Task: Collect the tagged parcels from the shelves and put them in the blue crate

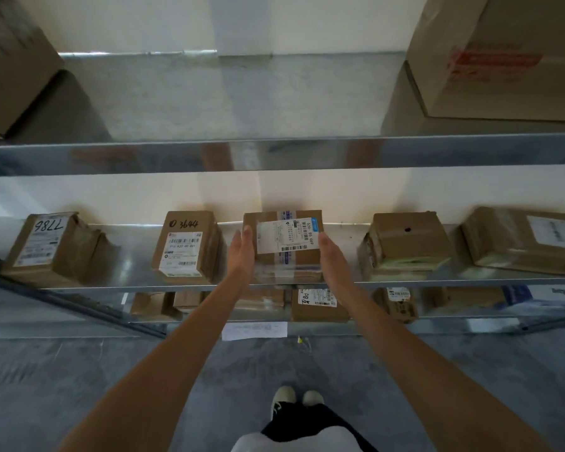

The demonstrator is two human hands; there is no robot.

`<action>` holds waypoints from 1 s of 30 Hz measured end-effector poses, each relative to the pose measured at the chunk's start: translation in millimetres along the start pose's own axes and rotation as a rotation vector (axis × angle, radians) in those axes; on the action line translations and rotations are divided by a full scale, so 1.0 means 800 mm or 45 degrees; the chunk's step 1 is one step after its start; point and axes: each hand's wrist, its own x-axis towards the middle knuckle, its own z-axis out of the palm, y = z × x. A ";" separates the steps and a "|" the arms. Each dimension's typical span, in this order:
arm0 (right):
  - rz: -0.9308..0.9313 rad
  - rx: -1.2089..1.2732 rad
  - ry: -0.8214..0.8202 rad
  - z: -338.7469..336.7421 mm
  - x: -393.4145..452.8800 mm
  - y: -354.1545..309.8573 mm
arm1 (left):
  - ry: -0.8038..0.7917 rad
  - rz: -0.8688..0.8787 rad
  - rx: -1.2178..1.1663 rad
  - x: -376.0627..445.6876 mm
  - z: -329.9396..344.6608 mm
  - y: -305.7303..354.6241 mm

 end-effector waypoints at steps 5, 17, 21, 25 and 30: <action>-0.134 -0.138 0.367 -0.061 -0.001 0.008 | 0.029 0.623 0.259 -0.016 0.035 0.053; 0.180 -0.026 0.495 -0.301 0.032 0.073 | -0.496 0.014 0.175 -0.074 0.282 0.039; 0.264 0.002 0.173 -0.306 0.042 0.115 | -0.397 -0.227 -0.064 -0.050 0.315 -0.006; 0.264 0.099 -0.079 -0.304 0.021 0.105 | -0.310 -0.305 -0.249 -0.095 0.322 0.022; 0.260 0.156 -0.024 -0.329 0.024 0.104 | -0.249 -0.290 -0.229 -0.101 0.315 0.026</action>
